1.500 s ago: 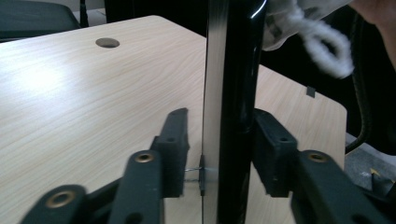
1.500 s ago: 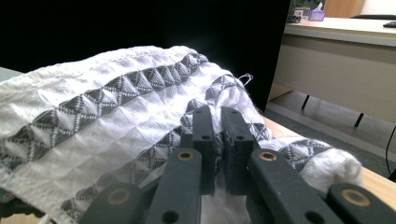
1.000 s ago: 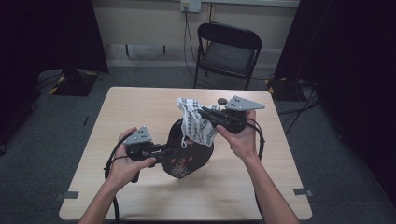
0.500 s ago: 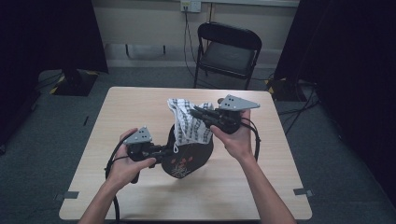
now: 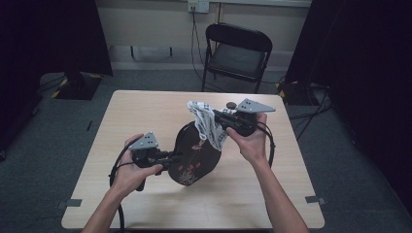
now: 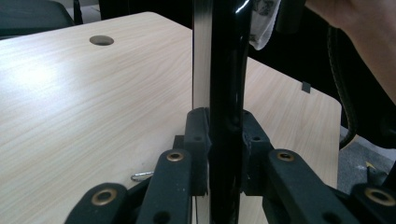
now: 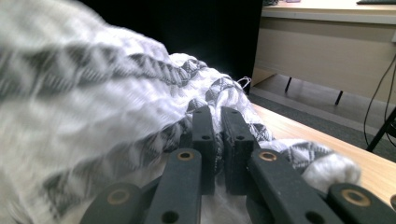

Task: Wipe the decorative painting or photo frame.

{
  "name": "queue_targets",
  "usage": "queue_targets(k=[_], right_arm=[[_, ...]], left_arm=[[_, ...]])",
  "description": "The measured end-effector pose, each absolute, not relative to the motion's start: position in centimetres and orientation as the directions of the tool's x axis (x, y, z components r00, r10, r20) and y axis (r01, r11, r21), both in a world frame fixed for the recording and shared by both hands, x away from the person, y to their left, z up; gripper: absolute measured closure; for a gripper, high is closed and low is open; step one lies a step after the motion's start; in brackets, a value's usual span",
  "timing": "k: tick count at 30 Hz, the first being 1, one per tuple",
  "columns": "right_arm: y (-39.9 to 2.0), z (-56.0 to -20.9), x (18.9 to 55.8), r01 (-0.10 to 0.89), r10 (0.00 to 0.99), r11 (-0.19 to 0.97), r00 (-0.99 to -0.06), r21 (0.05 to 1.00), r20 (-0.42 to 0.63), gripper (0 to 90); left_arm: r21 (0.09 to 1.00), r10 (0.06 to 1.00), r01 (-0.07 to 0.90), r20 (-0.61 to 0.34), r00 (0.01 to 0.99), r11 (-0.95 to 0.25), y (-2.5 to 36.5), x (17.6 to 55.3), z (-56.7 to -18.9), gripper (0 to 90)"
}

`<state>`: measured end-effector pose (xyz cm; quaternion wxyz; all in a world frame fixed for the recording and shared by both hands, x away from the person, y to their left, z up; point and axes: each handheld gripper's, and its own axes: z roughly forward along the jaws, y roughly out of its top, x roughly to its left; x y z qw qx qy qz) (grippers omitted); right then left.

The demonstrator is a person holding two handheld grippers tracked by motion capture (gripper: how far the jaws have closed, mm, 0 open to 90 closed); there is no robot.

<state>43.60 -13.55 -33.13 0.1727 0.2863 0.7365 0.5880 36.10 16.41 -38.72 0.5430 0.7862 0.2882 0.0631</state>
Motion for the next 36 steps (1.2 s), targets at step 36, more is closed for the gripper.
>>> queue_targets(k=[36], right_arm=[[-13.6,-33.4,44.1,0.25,0.627,0.139,-0.771,0.958,0.11,85.8]], left_arm=[[0.898,0.534,0.348,-0.162,0.83,-0.268,16.2,36.0,-38.4,76.9]])
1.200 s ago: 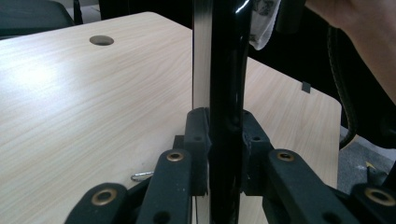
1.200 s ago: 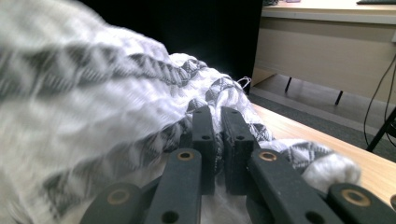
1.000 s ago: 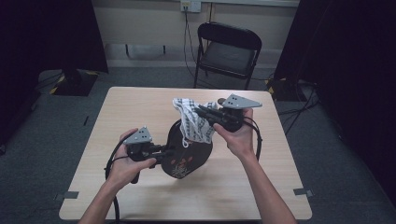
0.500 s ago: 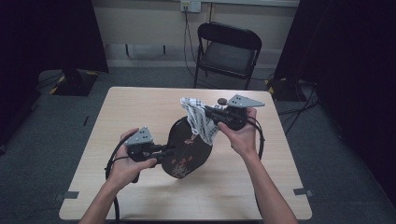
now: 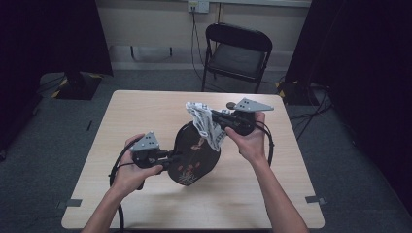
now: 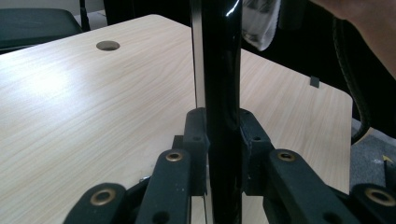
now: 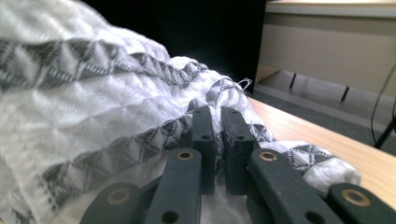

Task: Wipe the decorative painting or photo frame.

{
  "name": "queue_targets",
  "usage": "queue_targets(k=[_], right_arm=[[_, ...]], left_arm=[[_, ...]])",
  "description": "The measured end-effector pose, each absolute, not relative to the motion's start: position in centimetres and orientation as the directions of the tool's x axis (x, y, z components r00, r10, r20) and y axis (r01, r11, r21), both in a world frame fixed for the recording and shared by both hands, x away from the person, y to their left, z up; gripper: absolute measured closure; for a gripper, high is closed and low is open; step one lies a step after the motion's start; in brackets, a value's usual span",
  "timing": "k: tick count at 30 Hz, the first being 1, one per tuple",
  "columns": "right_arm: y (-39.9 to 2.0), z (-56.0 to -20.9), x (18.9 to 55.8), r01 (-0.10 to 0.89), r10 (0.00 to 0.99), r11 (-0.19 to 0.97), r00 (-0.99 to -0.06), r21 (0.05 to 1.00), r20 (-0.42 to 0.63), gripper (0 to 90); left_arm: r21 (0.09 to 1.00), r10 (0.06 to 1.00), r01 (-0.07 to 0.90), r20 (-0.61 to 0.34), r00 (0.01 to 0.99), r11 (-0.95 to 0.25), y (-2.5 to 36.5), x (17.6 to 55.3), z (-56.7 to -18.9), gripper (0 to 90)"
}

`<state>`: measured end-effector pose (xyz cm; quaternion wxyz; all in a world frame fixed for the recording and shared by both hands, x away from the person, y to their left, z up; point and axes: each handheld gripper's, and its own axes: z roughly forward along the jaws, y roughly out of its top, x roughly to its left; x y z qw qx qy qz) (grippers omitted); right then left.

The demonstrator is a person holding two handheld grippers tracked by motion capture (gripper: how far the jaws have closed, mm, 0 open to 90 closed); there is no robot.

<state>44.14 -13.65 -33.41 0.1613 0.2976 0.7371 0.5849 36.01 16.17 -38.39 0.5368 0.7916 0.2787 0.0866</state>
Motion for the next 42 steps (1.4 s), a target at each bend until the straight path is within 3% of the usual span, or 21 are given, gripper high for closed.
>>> queue_targets(k=[5,18,30,42], right_arm=[[-14.7,-33.9,44.7,0.28,0.653,0.135,-0.747,0.951,0.127,85.8],[-11.3,-31.3,42.4,0.174,0.578,0.186,-0.815,0.967,0.036,85.7],[-14.3,-34.3,45.3,0.277,0.677,0.171,-0.73,0.945,0.092,86.0],[-11.4,-31.8,43.1,0.171,0.584,0.199,-0.811,0.965,0.024,85.9]], left_arm=[[0.897,0.537,0.35,-0.162,0.828,-0.269,16.2,36.0,-38.4,77.3],[0.897,0.538,0.35,-0.161,0.828,-0.271,16.5,35.9,-38.5,77.9],[0.897,0.534,0.355,-0.17,0.828,-0.264,16.6,36.0,-38.5,77.8],[0.895,0.535,0.355,-0.166,0.828,-0.272,16.7,36.1,-38.5,78.0]])
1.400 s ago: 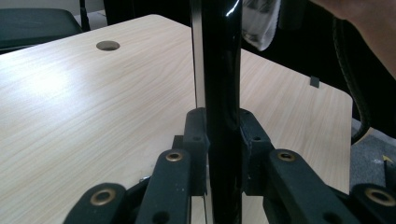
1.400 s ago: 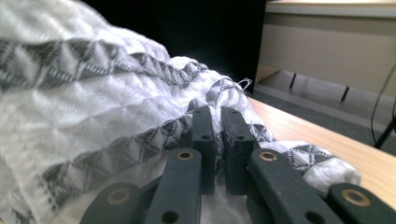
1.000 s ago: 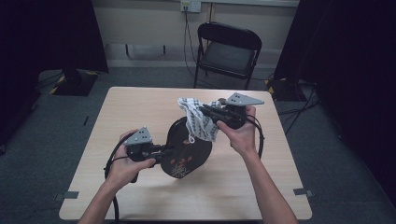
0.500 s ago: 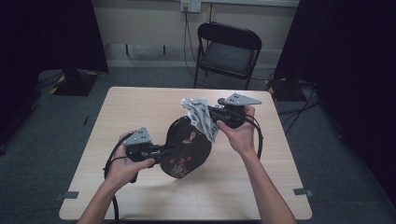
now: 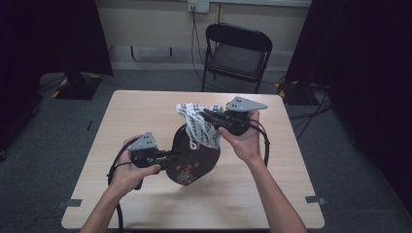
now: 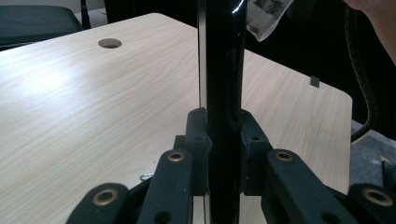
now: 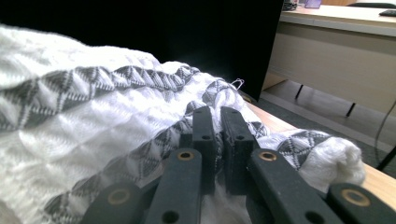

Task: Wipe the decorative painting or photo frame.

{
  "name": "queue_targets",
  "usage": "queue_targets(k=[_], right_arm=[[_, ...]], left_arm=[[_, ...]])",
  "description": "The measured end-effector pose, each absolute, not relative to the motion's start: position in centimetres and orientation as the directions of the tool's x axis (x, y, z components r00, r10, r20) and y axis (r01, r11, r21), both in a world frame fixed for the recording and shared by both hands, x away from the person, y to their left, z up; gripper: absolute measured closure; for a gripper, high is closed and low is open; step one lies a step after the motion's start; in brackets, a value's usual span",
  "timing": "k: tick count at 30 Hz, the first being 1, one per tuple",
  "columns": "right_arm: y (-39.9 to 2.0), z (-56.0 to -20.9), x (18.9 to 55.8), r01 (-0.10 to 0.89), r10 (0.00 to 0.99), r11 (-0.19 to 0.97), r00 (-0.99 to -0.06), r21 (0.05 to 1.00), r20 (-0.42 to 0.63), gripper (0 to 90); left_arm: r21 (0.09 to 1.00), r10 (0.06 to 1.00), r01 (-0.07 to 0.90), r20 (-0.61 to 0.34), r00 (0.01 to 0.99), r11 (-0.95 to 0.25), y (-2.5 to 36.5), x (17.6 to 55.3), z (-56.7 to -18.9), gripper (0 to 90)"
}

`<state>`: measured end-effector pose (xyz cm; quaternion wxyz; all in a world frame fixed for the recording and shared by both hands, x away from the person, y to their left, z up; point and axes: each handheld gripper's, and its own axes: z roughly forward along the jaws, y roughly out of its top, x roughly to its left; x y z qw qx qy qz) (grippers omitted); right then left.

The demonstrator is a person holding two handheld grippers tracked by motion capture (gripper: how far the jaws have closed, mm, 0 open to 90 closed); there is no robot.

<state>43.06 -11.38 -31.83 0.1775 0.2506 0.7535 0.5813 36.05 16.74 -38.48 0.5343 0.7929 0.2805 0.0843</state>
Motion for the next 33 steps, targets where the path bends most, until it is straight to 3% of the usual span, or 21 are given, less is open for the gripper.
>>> queue_targets(k=[8,13,25,33], right_arm=[[-14.1,-34.3,45.4,0.265,0.66,0.172,-0.746,0.949,0.089,86.1],[-15.0,-35.0,46.0,0.286,0.683,0.201,-0.726,0.937,0.076,86.2],[-12.1,-32.3,43.4,0.165,0.59,0.215,-0.808,0.963,0.007,86.2],[-13.8,-34.2,44.9,0.217,0.647,0.197,-0.762,0.956,0.039,86.2]], left_arm=[[0.898,0.54,0.352,-0.164,0.825,-0.266,16.6,36.1,-38.5,77.9],[0.897,0.541,0.356,-0.168,0.824,-0.263,16.7,36.0,-38.5,78.0],[0.896,0.557,0.357,-0.16,0.815,-0.265,17.0,36.0,-38.5,78.3],[0.897,0.549,0.347,-0.152,0.822,-0.272,16.5,35.8,-38.3,77.7]])
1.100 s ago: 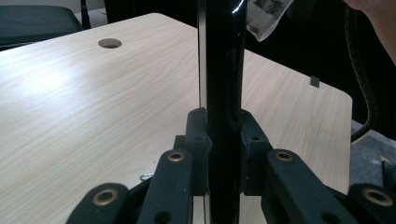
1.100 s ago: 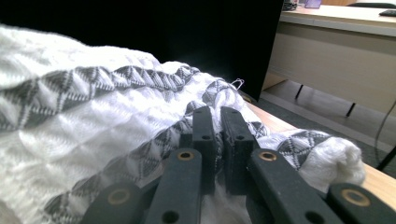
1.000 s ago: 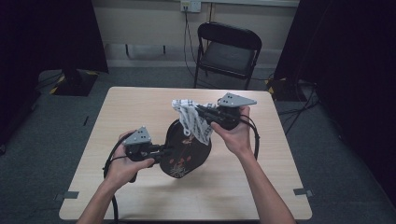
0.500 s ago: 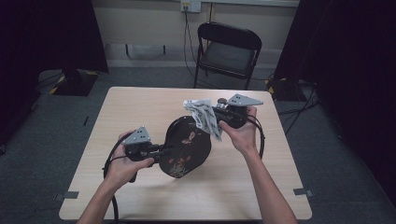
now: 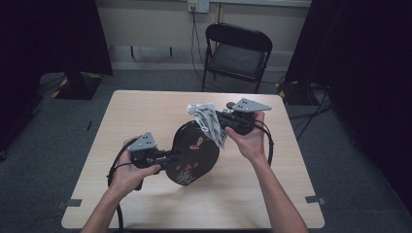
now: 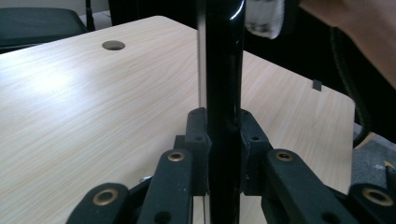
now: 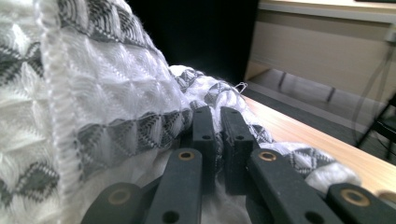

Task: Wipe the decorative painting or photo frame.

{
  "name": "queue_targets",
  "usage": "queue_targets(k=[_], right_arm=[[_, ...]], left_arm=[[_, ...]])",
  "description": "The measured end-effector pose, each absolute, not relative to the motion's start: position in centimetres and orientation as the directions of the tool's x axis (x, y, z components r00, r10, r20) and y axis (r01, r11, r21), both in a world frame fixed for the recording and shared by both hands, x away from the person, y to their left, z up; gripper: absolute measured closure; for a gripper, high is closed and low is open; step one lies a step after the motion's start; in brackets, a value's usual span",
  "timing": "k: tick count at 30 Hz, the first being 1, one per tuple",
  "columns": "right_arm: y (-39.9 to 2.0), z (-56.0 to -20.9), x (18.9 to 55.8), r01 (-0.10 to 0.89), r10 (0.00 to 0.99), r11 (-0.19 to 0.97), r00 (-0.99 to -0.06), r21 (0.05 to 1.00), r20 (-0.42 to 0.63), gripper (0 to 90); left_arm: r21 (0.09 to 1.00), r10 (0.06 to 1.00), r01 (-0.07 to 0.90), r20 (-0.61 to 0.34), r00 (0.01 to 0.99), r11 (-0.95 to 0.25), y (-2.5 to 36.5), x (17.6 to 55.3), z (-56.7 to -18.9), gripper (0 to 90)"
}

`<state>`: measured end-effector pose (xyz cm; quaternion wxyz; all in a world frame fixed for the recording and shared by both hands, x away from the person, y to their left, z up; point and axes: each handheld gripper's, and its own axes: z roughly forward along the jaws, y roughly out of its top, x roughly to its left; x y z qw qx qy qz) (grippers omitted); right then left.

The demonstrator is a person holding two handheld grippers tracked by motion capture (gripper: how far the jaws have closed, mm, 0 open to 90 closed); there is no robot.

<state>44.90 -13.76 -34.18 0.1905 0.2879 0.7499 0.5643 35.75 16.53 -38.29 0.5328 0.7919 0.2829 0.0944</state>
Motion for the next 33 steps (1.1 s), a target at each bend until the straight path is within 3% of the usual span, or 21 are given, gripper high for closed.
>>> queue_targets(k=[3,7,15,20,33], right_arm=[[-14.6,-34.9,45.4,0.246,0.663,0.185,-0.746,0.951,0.064,86.2],[-14.8,-35.2,45.3,0.237,0.696,0.24,-0.718,0.941,0.004,86.2],[-13.7,-33.3,44.0,0.19,0.63,0.194,-0.776,0.962,0.026,86.2],[-12.6,-33.0,43.3,0.152,0.617,0.229,-0.786,0.961,-0.023,86.2],[-15.7,-36.4,45.4,0.29,0.688,0.163,-0.718,0.943,0.101,86.2]], left_arm=[[0.898,0.548,0.349,-0.157,0.821,-0.266,16.6,35.8,-38.4,77.7],[0.903,0.555,0.345,-0.154,0.818,-0.257,16.8,35.9,-38.4,78.0],[0.902,0.56,0.348,-0.154,0.814,-0.257,16.9,36.0,-38.5,78.3],[0.9,0.559,0.345,-0.148,0.816,-0.266,16.9,35.8,-38.4,78.1],[0.902,0.559,0.347,-0.153,0.815,-0.258,16.9,35.9,-38.5,78.1]])
